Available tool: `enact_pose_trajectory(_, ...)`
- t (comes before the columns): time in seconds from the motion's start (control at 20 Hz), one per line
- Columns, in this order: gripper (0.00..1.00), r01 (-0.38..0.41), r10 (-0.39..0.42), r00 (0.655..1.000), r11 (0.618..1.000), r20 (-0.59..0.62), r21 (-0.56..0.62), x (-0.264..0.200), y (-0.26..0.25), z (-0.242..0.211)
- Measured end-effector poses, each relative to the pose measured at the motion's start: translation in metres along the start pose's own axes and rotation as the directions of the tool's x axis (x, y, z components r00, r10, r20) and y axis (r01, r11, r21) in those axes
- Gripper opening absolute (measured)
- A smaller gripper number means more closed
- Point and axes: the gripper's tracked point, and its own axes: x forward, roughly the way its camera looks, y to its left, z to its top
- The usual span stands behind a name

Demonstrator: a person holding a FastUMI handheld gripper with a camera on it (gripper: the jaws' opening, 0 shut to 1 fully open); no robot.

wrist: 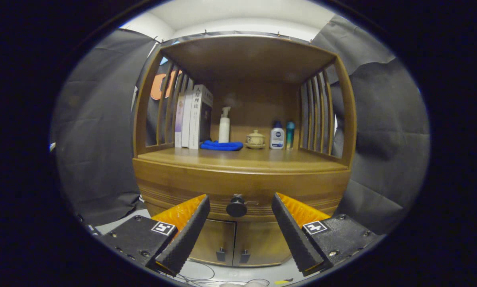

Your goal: Pull open the drawer, take out the items inside it, and place them on the countertop above the cabinet.

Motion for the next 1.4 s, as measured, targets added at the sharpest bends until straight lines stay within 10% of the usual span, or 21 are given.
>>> enact_pose_trajectory(0.35, 0.96, 0.022, -0.022, 0.997, 1.0, -0.071, -0.004, 0.059, -0.001, -0.035)
enact_pose_trajectory(0.9, 0.46, 0.048, -0.046, 0.995, 0.999, -0.083, 0.02, 0.08, 0.003, -0.04)
enact_pose_trajectory(1.4, 0.36, 0.037, -0.034, 0.991, 0.999, -0.131, 0.014, 0.063, 0.004, -0.045)
